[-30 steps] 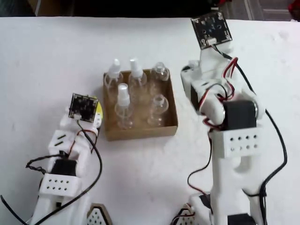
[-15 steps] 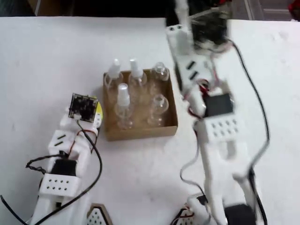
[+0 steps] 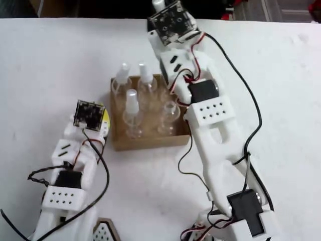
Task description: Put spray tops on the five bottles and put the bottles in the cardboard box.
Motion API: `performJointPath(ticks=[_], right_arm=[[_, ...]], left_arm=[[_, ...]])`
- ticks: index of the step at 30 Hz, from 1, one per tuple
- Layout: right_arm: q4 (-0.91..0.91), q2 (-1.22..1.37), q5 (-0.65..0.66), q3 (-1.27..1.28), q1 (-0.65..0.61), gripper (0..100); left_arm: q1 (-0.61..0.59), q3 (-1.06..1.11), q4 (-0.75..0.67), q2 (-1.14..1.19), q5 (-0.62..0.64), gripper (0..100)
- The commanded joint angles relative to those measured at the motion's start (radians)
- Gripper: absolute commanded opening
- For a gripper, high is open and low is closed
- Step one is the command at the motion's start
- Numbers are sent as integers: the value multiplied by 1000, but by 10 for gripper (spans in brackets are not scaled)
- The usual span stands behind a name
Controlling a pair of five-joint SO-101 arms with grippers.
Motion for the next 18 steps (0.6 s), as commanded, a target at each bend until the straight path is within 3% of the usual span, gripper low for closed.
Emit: performJointPath(ticks=[1,18], right_arm=[[-21,-8,14,-46,-19,15],[88,2,11,-38,-15,15]], left_arm=[[12,-6,-25,2,-8,68],[12,-6,-23,2,-8,68]])
